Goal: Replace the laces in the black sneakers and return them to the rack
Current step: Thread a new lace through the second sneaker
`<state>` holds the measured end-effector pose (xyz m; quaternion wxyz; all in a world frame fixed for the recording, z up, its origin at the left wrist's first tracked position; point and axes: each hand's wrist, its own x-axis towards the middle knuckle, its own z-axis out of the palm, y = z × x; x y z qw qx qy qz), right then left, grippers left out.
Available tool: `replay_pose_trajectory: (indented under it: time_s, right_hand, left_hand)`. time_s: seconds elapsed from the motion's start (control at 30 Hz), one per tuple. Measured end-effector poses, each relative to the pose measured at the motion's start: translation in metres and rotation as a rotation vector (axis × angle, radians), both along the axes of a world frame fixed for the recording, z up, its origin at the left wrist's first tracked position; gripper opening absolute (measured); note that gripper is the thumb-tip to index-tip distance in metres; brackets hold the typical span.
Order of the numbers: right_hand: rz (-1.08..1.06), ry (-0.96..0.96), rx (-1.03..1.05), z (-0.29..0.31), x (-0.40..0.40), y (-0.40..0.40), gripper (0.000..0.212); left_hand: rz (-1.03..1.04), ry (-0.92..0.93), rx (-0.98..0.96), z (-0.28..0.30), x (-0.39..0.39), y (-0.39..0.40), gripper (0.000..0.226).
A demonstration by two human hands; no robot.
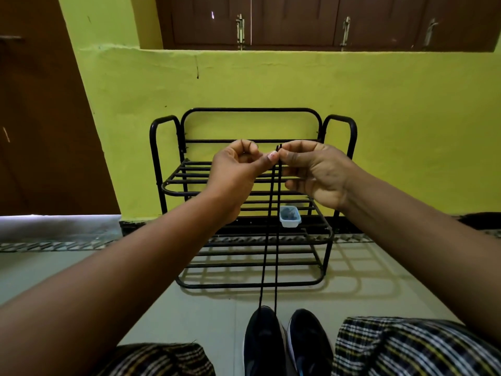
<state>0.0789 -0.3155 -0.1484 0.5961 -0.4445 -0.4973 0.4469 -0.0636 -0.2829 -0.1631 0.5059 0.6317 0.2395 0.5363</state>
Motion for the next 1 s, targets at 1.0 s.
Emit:
replay_pose_trajectory:
  time_s: [1.0]
  right_hand:
    - [0.125,-0.106,-0.052,-0.013,0.006,0.008,0.011]
  left_hand:
    - [0.009,0.141,-0.183,-0.004,-0.002,0.008,0.028]
